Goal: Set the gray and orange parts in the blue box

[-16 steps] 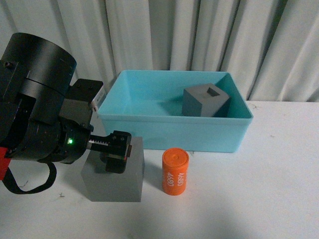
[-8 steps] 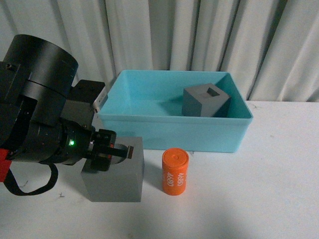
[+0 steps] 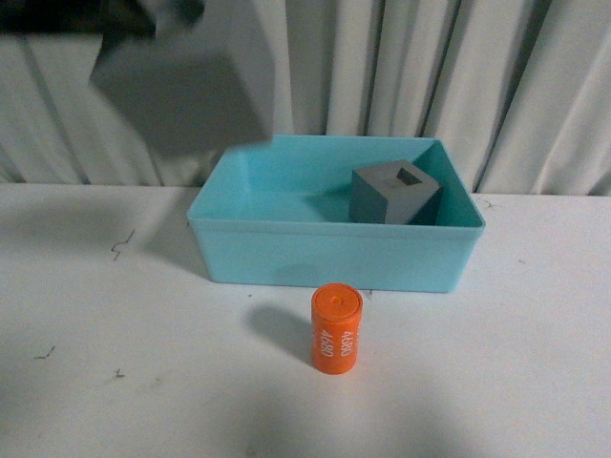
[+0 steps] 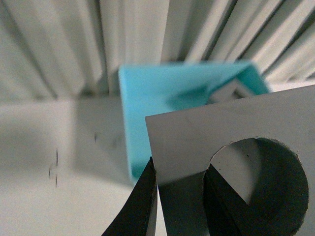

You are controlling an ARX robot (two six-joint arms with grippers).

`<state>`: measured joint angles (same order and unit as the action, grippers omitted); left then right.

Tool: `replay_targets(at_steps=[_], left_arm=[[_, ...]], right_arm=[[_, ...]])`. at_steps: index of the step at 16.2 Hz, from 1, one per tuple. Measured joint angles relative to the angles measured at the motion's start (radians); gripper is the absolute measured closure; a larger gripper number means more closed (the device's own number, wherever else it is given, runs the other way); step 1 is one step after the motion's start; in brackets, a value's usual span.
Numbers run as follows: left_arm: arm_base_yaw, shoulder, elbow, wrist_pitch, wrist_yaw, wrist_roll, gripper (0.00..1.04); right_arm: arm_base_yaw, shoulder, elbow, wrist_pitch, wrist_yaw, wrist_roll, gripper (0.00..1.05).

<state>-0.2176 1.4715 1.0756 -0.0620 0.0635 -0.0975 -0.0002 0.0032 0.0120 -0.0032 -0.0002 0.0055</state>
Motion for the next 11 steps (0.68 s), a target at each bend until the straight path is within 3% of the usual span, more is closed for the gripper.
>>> replay_targets(at_steps=[5, 11], left_arm=[[-0.094, 0.271, 0.315, 0.077, -0.042, 0.051, 0.84], [-0.087, 0.552, 0.366, 0.129, -0.129, 0.145, 0.84]], right_arm=[[0.0, 0.0, 0.0, 0.0, 0.0, 0.0, 0.06], [0.0, 0.0, 0.0, 0.0, 0.0, 0.0, 0.06]])
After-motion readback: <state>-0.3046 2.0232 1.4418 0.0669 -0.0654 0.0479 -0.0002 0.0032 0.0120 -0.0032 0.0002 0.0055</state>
